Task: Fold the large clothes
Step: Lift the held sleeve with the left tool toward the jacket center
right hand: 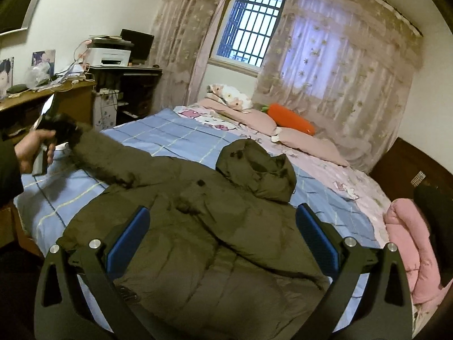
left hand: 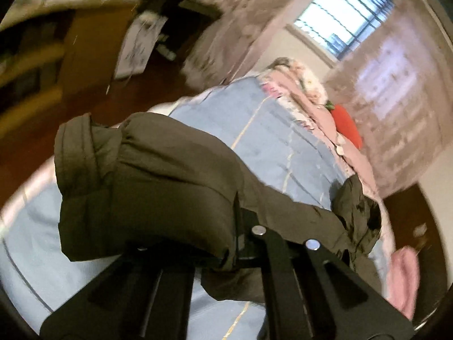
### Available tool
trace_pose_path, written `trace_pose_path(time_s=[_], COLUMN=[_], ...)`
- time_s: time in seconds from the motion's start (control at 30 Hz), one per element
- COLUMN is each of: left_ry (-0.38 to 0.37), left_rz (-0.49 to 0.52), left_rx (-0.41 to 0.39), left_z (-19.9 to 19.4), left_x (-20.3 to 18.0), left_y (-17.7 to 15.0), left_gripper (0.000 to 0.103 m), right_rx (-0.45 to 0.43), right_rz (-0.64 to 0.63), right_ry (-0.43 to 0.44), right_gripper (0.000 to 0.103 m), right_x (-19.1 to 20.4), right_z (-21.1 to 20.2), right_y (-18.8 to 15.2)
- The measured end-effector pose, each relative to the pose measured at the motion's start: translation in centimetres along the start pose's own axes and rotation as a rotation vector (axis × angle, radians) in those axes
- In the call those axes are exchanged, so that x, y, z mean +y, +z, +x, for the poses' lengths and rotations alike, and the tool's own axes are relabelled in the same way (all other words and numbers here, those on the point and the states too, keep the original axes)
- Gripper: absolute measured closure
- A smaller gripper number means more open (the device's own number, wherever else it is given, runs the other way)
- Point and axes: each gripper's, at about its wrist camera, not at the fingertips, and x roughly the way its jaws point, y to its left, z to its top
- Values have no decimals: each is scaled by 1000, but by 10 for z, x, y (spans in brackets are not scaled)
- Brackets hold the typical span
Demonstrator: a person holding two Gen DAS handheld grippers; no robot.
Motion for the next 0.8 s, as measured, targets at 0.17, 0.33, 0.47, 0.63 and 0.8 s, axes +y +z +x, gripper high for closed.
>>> trace_pose_path(time_s=[0.17, 0.33, 0.47, 0.63, 0.8], left_ry=[4, -10, -10, 8, 33], left_rz=[281, 539, 668, 814, 942], left_rx=[-82, -161, -202, -226, -234], left_z=[-29, -59, -68, -62, -49], left_x=[-92, -188, -244, -306, -349], left_y=[11, -16, -48, -99, -146], left_gripper=[100, 100, 100, 100, 100], right_rx=[24, 77, 194, 290, 455], right_rz=[89, 348, 509, 465, 327], right_ry=[7, 157, 365, 506, 501], right_gripper=[1, 1, 1, 1, 1], right_x=[-21, -72, -105, -97, -45], right_z=[4, 22, 56, 103, 147], right_y=[-6, 24, 90, 192, 248])
